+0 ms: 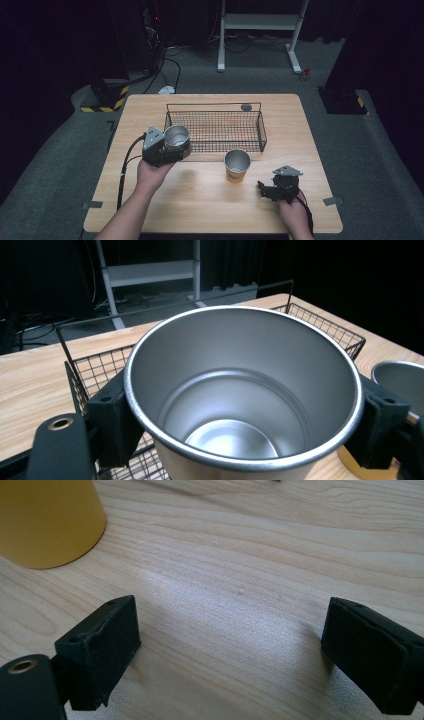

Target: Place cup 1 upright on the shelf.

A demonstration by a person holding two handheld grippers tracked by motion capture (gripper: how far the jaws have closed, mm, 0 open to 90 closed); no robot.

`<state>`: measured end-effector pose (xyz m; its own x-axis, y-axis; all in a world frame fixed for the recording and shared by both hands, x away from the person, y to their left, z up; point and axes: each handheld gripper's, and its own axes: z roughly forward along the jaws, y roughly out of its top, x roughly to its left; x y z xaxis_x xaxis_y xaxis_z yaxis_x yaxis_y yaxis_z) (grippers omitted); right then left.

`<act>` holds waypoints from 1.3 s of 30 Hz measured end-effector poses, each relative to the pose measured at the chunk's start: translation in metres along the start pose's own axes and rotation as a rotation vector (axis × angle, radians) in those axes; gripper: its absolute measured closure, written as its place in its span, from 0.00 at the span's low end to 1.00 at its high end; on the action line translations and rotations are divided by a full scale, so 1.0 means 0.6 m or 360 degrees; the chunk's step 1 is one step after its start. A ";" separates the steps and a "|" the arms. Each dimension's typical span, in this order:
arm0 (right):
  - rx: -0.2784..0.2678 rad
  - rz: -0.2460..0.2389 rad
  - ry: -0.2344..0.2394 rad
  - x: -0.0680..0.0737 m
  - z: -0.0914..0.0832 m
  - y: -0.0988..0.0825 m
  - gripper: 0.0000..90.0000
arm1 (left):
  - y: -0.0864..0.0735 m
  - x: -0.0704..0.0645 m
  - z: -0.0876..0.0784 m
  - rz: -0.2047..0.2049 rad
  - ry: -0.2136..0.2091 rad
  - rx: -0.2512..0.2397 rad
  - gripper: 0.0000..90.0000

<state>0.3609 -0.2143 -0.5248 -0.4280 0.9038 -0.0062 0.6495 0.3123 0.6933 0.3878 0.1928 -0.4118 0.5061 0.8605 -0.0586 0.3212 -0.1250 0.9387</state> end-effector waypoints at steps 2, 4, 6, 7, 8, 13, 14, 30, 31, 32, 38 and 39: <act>-0.0002 0.0001 0.0001 0.000 0.000 0.000 0.09 | 0.003 -0.001 0.002 -0.0004 -0.0001 -0.0011 0.21; -0.0001 0.0001 0.0001 0.000 0.000 0.000 0.09 | 0.007 -0.001 0.006 -0.0001 0.0002 -0.0018 0.21; -0.0001 0.0001 0.0001 0.000 0.000 0.000 0.09 | 0.010 0.001 0.009 -0.0011 0.0002 -0.0012 0.21; -0.0001 0.0000 0.0001 0.000 0.000 0.000 0.09 | 0.011 0.001 0.011 -0.0008 0.0007 -0.0011 0.21; -0.0001 0.0000 0.0001 0.000 0.000 0.000 0.09 | 0.012 0.001 0.011 -0.0006 0.0008 -0.0010 0.21; -0.0001 0.0000 0.0000 0.000 0.000 0.000 0.09 | 0.022 0.002 0.019 0.0003 0.0009 -0.0008 0.21; 0.0000 0.0000 0.0001 0.000 0.000 0.000 0.09 | 0.024 0.003 0.021 0.0002 0.0009 -0.0015 0.21; 0.0000 -0.0001 0.0000 0.000 0.000 0.000 0.09 | 0.038 0.017 0.046 -0.0038 0.0044 -0.0004 0.21; 0.0000 -0.0001 0.0000 0.000 0.000 0.000 0.09 | 0.038 0.018 0.047 -0.0042 0.0046 -0.0003 0.21; 0.0000 0.0000 0.0000 0.000 0.000 0.000 0.09 | 0.037 0.019 0.049 -0.0042 0.0050 0.0002 0.21; 0.0000 0.0000 0.0000 0.000 0.000 0.000 0.09 | 0.038 0.024 0.059 -0.0034 0.0072 0.0029 0.21; 0.0000 -0.0001 0.0000 0.000 0.000 0.000 0.09 | 0.038 0.025 0.060 -0.0034 0.0073 0.0029 0.21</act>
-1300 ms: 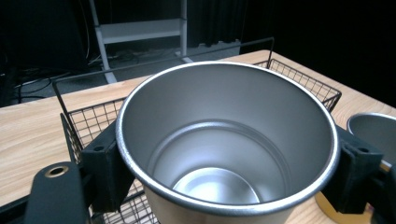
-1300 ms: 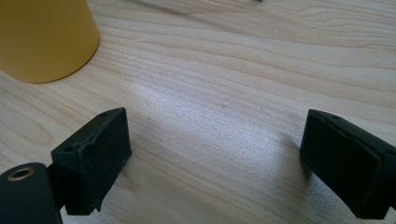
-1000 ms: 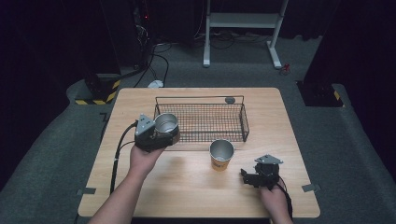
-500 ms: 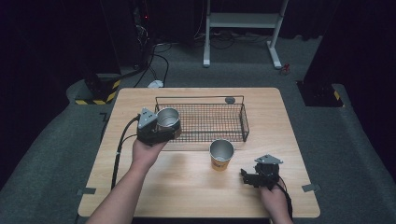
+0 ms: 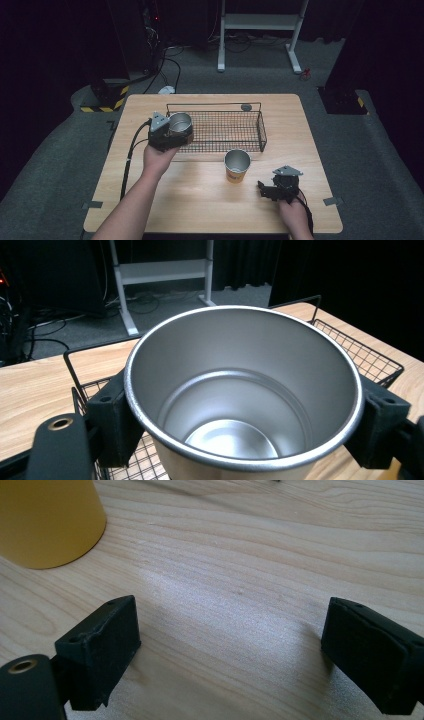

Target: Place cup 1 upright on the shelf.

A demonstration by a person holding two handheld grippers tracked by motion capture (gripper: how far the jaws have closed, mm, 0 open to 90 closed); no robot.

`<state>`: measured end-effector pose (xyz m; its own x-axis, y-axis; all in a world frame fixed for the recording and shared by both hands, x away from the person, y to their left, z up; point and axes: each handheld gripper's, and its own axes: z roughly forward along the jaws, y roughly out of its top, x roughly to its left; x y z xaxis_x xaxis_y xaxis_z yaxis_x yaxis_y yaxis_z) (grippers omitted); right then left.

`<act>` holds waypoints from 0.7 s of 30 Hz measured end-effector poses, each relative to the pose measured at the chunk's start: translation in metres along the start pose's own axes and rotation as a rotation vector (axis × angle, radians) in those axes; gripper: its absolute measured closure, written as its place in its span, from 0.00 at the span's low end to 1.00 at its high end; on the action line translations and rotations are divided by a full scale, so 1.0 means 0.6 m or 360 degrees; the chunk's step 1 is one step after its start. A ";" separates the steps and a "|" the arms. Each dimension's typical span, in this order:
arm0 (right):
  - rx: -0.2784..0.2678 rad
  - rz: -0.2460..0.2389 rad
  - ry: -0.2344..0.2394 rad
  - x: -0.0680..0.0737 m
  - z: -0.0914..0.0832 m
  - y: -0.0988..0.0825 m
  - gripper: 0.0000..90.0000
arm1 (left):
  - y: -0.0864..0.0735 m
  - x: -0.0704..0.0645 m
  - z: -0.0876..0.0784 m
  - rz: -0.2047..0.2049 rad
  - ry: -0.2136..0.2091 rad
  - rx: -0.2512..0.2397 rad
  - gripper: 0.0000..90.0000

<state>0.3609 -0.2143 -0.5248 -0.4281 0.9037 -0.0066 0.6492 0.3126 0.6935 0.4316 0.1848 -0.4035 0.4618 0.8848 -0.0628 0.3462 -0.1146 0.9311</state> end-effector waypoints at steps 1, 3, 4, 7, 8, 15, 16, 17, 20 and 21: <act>0.0000 0.0000 0.0000 0.000 0.000 0.000 0.09 | 0.001 0.001 0.001 0.0003 0.0004 -0.0002 0.21; 0.0000 0.0000 0.0000 0.000 0.000 0.000 0.09 | 0.002 0.002 0.004 0.0000 0.0013 0.0000 0.21; 0.0000 0.0000 0.0000 0.000 0.000 0.000 0.09 | 0.003 0.003 0.005 0.0004 0.0016 0.0001 0.21; 0.0000 -0.0001 -0.0001 0.000 0.000 0.000 0.09 | 0.006 0.004 0.009 0.0009 0.0025 0.0003 0.21; 0.0000 0.0000 -0.0001 0.000 0.000 0.000 0.09 | 0.007 0.004 0.010 0.0012 0.0027 0.0001 0.21; -0.0001 -0.0004 -0.0001 0.000 0.000 0.000 0.09 | 0.008 0.007 0.021 -0.0002 0.0034 0.0005 0.21; 0.0000 -0.0001 0.0000 0.000 0.000 0.000 0.09 | 0.008 0.008 0.024 -0.0003 0.0039 0.0014 0.21; 0.0000 0.0000 -0.0001 0.000 0.000 0.000 0.09 | 0.008 0.009 0.026 -0.0001 0.0040 0.0020 0.21; 0.0000 0.0000 0.0000 0.000 0.000 0.000 0.09 | 0.009 0.009 0.031 0.0008 0.0045 0.0039 0.21; 0.0000 0.0000 0.0000 0.000 0.000 0.000 0.09 | 0.010 0.008 0.033 0.0014 0.0046 0.0043 0.21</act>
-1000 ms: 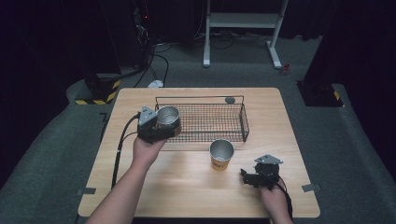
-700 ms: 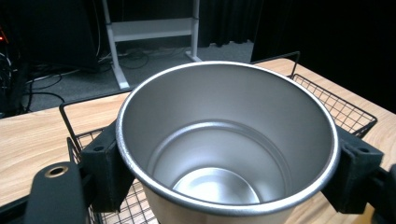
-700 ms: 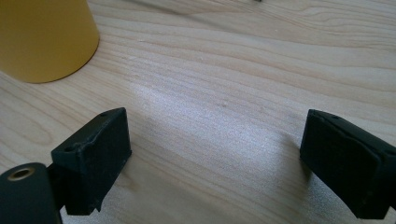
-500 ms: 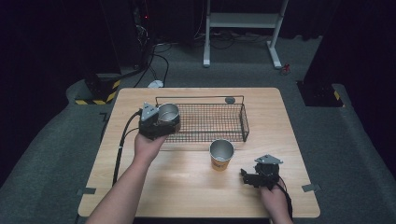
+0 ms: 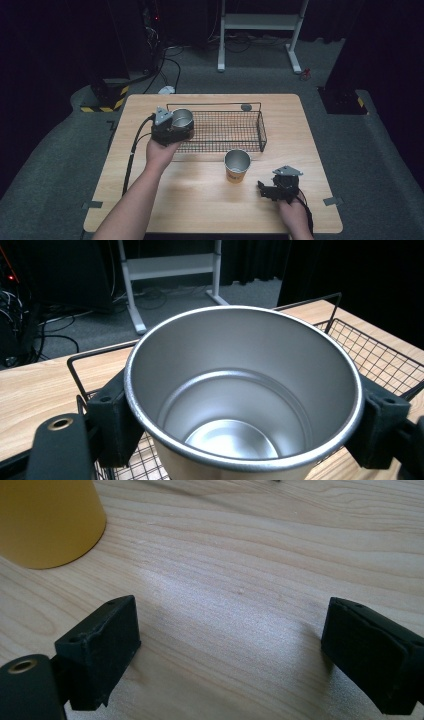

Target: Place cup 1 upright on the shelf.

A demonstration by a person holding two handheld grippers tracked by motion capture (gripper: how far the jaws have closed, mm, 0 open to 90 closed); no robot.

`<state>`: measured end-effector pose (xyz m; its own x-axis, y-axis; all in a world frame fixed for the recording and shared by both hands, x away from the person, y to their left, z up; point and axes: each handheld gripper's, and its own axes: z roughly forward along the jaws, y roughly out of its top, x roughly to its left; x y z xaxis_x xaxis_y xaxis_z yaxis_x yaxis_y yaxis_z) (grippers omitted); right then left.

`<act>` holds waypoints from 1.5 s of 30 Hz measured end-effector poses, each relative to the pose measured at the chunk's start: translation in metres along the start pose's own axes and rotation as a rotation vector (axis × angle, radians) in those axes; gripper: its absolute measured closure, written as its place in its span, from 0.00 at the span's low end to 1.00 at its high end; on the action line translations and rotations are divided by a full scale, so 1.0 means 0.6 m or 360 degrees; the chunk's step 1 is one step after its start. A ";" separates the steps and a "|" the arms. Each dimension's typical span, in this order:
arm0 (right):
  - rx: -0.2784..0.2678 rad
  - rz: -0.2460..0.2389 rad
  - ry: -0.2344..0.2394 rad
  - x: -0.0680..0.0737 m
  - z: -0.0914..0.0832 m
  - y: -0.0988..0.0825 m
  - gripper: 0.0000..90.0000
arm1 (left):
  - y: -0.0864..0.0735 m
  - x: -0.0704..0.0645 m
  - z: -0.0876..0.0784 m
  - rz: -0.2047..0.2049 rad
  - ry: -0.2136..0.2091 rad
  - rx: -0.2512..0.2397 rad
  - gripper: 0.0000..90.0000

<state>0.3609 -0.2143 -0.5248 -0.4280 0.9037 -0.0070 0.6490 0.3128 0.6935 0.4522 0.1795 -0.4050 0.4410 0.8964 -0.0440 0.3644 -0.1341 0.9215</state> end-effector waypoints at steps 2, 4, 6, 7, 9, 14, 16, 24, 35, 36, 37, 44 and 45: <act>0.0000 0.0000 0.0000 0.000 0.000 0.000 0.09 | 0.002 -0.002 0.003 0.0005 0.0000 0.0005 0.21; 0.0000 0.0000 0.0000 0.000 0.000 0.000 0.09 | 0.003 -0.003 0.004 0.0016 0.0004 0.0010 0.21; 0.0000 0.0000 0.0000 0.000 0.000 0.000 0.09 | 0.005 -0.005 0.009 0.0039 0.0009 0.0018 0.21; 0.0000 0.0000 0.0000 0.000 0.000 0.000 0.09 | 0.006 -0.004 0.011 0.0044 0.0010 0.0016 0.21; 0.0000 0.0000 -0.0001 0.000 0.000 0.000 0.09 | 0.008 -0.003 0.017 0.0026 0.0008 0.0023 0.21; 0.0000 -0.0001 0.0000 0.000 0.000 0.000 0.09 | 0.009 -0.006 0.027 0.0027 0.0002 0.0035 0.21; 0.0000 0.0000 -0.0001 0.000 0.000 0.000 0.09 | 0.009 -0.007 0.032 0.0026 0.0000 0.0041 0.21; -0.0002 -0.0006 -0.0001 0.000 0.000 0.000 0.09 | 0.007 -0.006 0.046 0.0025 0.0009 0.0074 0.21; -0.0001 -0.0005 -0.0001 0.000 0.000 0.000 0.09 | 0.000 0.000 0.069 -0.0003 0.0025 0.0161 0.21; -0.0001 -0.0005 -0.0001 0.000 0.000 0.000 0.09 | -0.002 0.000 0.073 -0.0005 0.0032 0.0175 0.21; -0.0001 -0.0005 -0.0001 0.000 0.000 0.000 0.09 | -0.003 -0.001 0.074 -0.0005 0.0034 0.0181 0.21; -0.0003 -0.0002 -0.0001 0.000 0.000 0.000 0.09 | -0.008 0.000 0.084 -0.0029 0.0030 0.0230 0.21; -0.0003 -0.0002 -0.0001 0.000 0.000 0.000 0.09 | -0.010 0.000 0.085 -0.0032 0.0029 0.0235 0.21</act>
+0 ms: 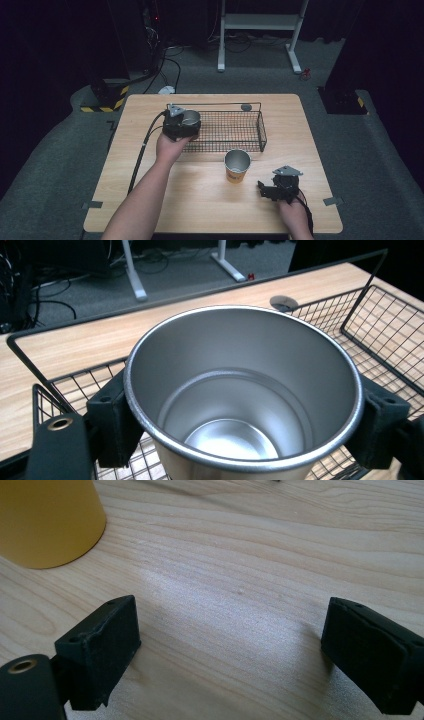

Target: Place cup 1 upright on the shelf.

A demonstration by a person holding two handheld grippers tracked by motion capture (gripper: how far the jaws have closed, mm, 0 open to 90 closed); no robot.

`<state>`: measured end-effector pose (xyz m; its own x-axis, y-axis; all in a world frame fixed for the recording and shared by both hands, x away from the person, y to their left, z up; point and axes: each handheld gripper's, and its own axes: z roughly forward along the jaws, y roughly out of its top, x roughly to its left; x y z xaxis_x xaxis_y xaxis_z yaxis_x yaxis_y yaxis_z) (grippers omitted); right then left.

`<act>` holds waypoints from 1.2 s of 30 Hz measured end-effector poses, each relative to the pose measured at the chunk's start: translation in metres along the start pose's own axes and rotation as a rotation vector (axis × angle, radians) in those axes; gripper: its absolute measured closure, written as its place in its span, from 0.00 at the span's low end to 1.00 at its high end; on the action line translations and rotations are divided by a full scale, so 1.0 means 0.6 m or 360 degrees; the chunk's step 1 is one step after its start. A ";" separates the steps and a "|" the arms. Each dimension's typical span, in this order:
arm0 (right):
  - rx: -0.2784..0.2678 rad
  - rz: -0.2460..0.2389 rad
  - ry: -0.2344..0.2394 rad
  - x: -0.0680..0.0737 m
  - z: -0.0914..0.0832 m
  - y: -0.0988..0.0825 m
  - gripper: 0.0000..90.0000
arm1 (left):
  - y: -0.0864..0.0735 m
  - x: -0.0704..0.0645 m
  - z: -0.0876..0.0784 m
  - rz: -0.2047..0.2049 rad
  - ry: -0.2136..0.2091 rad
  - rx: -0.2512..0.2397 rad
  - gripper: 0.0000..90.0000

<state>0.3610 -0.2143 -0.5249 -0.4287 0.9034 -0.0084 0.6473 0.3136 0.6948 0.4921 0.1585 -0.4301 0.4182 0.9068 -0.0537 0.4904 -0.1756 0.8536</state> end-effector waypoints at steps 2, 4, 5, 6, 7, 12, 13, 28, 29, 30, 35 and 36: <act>0.0000 0.0001 0.0000 0.000 0.000 0.000 0.09 | -0.001 -0.001 0.002 0.0001 0.0002 0.0013 0.21; 0.0000 0.0000 0.0000 0.000 0.000 0.000 0.09 | -0.002 -0.002 0.004 -0.0001 0.0003 0.0021 0.21; 0.0000 0.0000 0.0000 0.000 0.000 0.000 0.09 | -0.002 -0.002 0.004 -0.0001 0.0003 0.0021 0.21; 0.0001 -0.0003 0.0000 0.000 0.000 0.000 0.09 | -0.002 -0.002 0.005 -0.0005 0.0003 0.0026 0.21; 0.0002 -0.0003 0.0000 0.000 0.000 0.000 0.09 | -0.002 -0.002 0.006 -0.0008 0.0007 0.0025 0.21; 0.0002 -0.0003 0.0000 0.000 0.000 0.000 0.09 | -0.003 0.004 0.011 -0.0027 0.0031 0.0057 0.21; 0.0001 -0.0003 0.0000 0.000 0.000 0.000 0.09 | -0.004 0.004 0.012 -0.0030 0.0035 0.0066 0.21; 0.0002 -0.0002 0.0000 0.000 0.000 0.000 0.09 | -0.014 0.007 0.034 -0.0040 0.0093 0.0221 0.21; 0.0002 -0.0002 0.0000 0.000 0.000 0.000 0.09 | -0.015 0.007 0.034 -0.0036 0.0096 0.0235 0.21; 0.0002 -0.0002 0.0000 0.000 0.000 0.000 0.09 | -0.016 0.008 0.035 -0.0044 0.0096 0.0242 0.21; 0.0002 -0.0003 0.0000 0.000 0.000 0.000 0.09 | -0.016 0.010 0.037 -0.0051 0.0101 0.0262 0.21; 0.0002 -0.0002 0.0001 0.000 0.000 0.000 0.09 | -0.016 0.010 0.038 -0.0060 0.0102 0.0264 0.21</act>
<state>0.3610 -0.2144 -0.5248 -0.4299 0.9028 -0.0089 0.6474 0.3152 0.6939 0.5074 0.1569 -0.4504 0.3502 0.9355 -0.0464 0.6265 -0.1972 0.7541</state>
